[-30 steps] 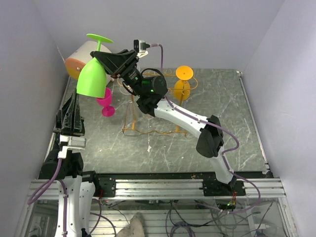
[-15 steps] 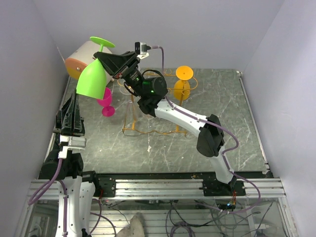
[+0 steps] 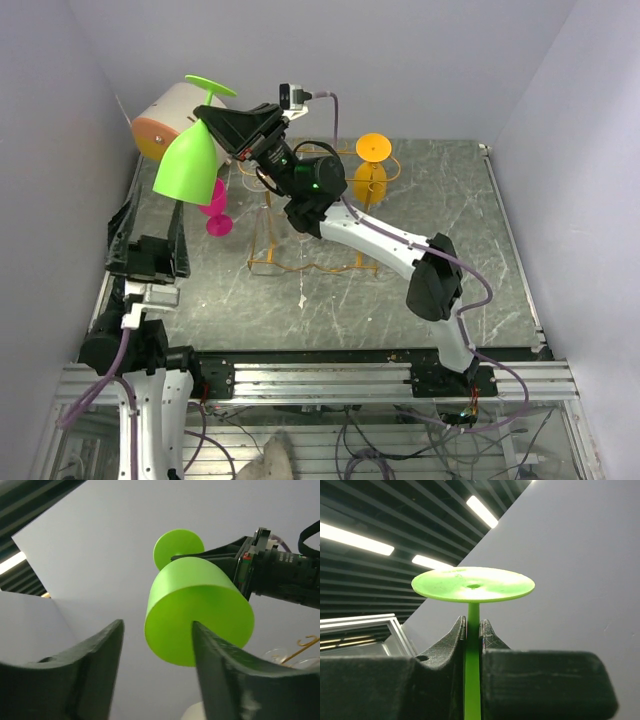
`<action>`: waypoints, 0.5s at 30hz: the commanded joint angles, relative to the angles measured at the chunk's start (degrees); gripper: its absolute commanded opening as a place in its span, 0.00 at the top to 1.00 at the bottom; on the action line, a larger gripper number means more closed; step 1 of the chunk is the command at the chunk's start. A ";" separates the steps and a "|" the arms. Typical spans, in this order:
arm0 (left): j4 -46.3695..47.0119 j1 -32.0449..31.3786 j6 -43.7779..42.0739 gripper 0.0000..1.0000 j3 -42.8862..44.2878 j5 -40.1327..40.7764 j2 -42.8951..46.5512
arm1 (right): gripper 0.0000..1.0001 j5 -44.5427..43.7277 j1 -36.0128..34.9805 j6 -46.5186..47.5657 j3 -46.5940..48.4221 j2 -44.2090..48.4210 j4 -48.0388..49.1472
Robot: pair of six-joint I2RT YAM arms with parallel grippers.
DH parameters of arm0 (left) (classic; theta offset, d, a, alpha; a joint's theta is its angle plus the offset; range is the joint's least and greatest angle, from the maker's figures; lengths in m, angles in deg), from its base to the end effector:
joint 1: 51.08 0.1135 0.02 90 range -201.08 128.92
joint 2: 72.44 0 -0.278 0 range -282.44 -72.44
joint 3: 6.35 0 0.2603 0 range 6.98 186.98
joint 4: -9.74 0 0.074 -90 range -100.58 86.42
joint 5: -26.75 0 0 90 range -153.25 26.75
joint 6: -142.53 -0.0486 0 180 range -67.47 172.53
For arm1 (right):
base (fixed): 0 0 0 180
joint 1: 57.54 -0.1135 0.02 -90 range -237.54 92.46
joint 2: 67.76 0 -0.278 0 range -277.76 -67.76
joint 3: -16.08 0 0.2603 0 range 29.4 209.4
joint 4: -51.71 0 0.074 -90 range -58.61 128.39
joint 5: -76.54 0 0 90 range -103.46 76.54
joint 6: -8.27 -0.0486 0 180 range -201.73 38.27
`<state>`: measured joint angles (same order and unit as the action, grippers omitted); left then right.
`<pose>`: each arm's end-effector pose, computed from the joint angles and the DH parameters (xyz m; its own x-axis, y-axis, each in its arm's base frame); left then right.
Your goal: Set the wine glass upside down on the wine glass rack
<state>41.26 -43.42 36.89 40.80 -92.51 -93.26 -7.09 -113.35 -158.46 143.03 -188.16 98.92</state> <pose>0.0581 -0.0162 0.4263 0.8462 0.3511 -0.4009 -0.0900 0.8356 0.5420 0.2718 0.4097 0.4816 -0.7320 0.6439 -0.2228 -0.6383 -0.5336 0.5548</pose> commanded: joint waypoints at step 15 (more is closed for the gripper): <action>-70.34 -0.01 3.16 0.05 42.51 26.47 -13.10 | 1.00 4.69 4.92 41.91 -5.67 30.29 -42.16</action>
<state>-6.02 -43.42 41.39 74.05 -75.98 -102.55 -3.33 -107.78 -132.52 141.12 -165.89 71.12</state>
